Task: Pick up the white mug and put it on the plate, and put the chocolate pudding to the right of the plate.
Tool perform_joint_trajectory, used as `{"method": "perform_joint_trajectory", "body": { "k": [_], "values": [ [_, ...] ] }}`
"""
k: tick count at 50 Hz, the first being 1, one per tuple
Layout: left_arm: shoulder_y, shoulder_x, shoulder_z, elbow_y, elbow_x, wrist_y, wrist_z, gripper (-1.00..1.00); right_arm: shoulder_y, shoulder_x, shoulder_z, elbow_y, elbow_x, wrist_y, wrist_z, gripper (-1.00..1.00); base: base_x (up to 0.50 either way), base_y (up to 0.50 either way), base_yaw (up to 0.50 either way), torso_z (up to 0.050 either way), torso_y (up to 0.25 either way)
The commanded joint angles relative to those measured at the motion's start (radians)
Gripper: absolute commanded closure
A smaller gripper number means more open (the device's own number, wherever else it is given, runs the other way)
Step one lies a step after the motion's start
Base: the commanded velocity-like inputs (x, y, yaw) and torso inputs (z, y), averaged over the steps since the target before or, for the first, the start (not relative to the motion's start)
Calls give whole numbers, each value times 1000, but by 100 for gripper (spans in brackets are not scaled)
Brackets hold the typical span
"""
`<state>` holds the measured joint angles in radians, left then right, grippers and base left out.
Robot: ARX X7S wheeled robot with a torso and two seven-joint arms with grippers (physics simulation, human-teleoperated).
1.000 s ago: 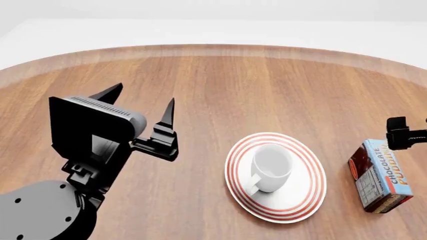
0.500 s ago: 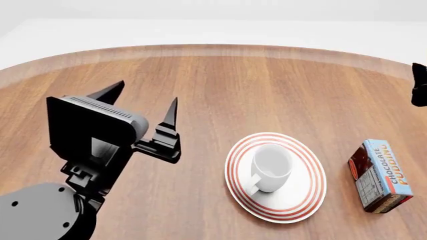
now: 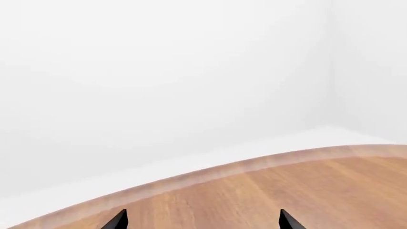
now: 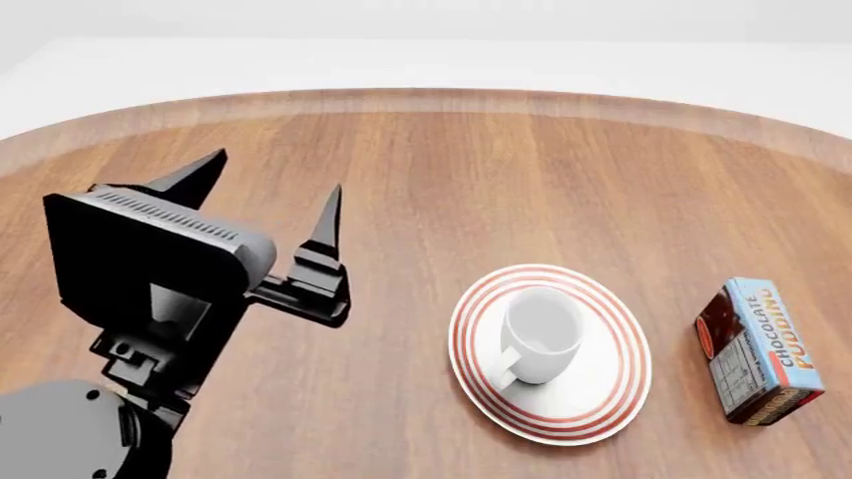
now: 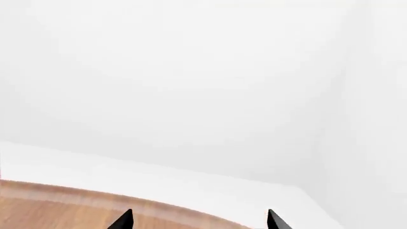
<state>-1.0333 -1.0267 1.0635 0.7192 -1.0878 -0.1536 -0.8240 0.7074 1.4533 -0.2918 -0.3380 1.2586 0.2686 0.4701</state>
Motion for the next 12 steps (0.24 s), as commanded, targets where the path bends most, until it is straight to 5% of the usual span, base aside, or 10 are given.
{"method": "perform_joint_trajectory", "body": {
  "k": [1, 12],
  "values": [
    [10, -10, -40, 43, 23, 12, -11, -100, -249, 117, 44, -158, 5, -324, 162, -100, 0, 0, 0, 0, 0],
    [40, -51, -50, 86, 55, 37, -54, -100, -299, 117, 13, -268, -94, -378, 262, -100, 0, 0, 0, 0, 0]
  ]
}}
